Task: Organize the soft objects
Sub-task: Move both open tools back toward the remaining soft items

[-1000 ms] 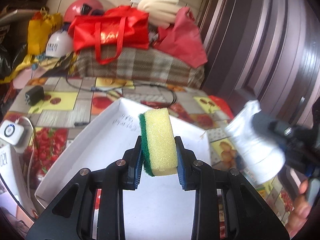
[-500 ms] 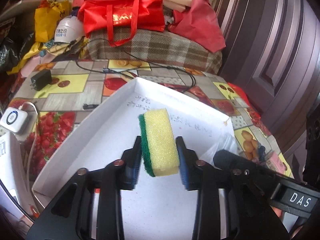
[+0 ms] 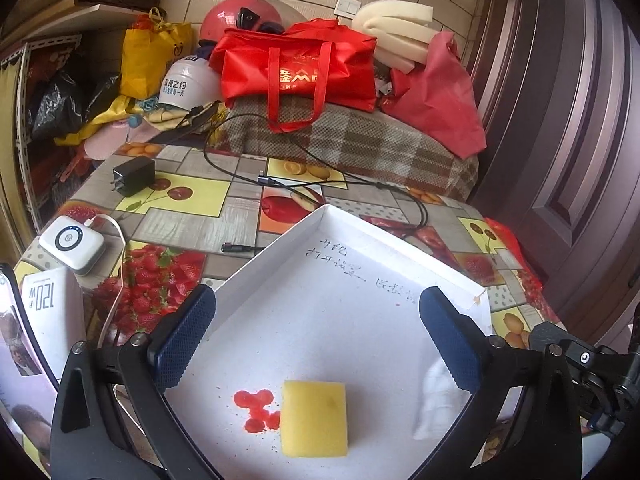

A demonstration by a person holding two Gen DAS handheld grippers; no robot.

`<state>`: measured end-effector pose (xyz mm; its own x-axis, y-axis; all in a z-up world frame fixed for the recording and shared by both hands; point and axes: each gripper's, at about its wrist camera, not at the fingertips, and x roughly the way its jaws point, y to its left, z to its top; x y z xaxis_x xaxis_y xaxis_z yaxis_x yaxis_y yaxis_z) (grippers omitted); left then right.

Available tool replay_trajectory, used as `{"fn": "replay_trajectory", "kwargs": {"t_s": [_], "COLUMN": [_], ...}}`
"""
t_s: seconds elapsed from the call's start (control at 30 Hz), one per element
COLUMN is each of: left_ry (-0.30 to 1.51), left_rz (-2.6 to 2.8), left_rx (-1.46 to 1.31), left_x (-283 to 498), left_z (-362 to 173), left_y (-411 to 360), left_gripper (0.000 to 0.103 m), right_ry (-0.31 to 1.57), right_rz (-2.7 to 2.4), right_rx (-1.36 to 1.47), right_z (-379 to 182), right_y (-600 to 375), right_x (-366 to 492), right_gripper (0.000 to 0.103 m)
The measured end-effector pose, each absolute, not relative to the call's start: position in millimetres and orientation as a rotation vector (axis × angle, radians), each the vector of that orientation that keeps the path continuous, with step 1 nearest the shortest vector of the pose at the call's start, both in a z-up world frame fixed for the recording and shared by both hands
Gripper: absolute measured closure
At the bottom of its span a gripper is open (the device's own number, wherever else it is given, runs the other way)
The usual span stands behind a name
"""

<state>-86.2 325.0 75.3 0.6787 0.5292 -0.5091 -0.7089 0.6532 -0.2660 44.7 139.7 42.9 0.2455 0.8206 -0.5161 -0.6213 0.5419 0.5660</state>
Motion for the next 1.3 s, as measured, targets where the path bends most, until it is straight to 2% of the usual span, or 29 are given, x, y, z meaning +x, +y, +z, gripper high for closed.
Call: {"fn": "replay_trajectory", "kwargs": {"t_s": [0.3,0.6,0.83,1.07,1.3], "left_ry": [0.343,0.239,0.198,0.319,0.543], "left_rz": [0.696,0.559,0.260,0.011,-0.353], "left_rx": [-0.442,-0.312,-0.141,-0.049,0.027], "left_x": [-94.0,-103.4,-98.9,-83.0,-86.6], "left_z": [99.3,148.9,173.2,159.0,97.2], "left_y": [309.4,258.7,187.9,128.2,63.2], "left_gripper": [0.000,0.000,0.000,0.000,0.000], "right_ry": [0.815,0.487,0.325,0.421,0.571], "right_rz": [1.058,1.112,0.978,0.822,0.814], "right_rx": [0.418,0.413,0.344,0.354,0.322], "right_z": [68.6,125.3,126.9,85.4,47.0], "right_y": [96.9,14.1,-52.3,-102.0,-109.3], "right_x": [29.2,-4.3,0.3,41.1,63.4], "right_gripper": [0.000,0.000,0.000,0.000,0.000]}}
